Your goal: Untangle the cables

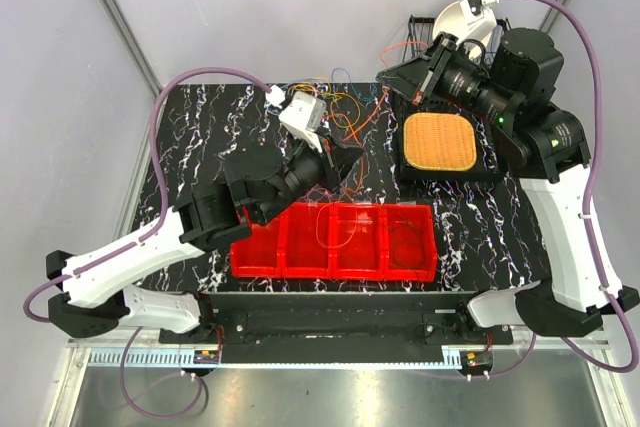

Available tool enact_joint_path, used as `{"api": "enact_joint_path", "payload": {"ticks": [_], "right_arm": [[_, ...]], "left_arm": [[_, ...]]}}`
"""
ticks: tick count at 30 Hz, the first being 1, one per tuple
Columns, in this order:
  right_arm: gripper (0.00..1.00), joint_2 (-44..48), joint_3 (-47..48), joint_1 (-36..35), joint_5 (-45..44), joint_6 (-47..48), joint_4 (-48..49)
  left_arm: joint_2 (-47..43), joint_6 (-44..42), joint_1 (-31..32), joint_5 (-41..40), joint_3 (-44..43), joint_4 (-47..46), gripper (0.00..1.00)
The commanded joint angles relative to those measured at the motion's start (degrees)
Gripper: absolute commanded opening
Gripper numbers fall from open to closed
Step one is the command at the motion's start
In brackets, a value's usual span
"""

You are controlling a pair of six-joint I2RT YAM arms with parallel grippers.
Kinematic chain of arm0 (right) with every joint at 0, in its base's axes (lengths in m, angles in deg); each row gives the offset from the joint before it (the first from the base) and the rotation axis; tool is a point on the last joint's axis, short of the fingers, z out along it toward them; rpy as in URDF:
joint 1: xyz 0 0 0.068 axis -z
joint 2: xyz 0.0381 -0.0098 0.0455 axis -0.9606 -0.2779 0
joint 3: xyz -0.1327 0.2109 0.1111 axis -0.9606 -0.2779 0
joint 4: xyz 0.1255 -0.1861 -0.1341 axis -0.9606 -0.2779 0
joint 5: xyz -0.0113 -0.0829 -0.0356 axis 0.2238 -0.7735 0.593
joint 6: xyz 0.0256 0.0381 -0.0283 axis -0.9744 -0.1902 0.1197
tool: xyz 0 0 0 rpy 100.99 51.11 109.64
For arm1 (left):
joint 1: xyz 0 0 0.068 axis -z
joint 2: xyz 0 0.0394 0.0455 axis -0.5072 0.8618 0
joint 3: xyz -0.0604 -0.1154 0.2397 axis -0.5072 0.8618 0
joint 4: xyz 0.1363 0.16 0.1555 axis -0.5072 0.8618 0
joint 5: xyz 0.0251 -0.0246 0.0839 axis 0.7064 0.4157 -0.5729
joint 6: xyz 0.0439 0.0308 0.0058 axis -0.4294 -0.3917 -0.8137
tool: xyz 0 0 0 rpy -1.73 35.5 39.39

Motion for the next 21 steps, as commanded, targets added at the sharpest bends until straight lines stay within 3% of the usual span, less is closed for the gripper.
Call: {"api": "enact_joint_path", "payload": {"ticks": [1, 8, 13, 21], "right_arm": [[0.0, 2.12, -0.91, 0.09, -0.89, 0.16, 0.65], [0.0, 4.32, -5.39, 0.01, -0.45, -0.54, 1.88], [0.0, 6.86, -11.62, 0.01, -0.54, -0.71, 3.2], [0.0, 8.71, -17.52, 0.01, -0.71, -1.07, 4.61]], "left_arm": [[-0.15, -0.45, 1.79, 4.75, -3.77, -1.03, 0.0], [0.38, -2.91, 4.87, 8.44, -9.84, -1.12, 0.0], [0.46, -2.82, 5.05, 8.45, -4.05, -5.86, 0.0], [5.56, -3.61, 5.05, 7.66, -5.1, -6.66, 0.0]]}}
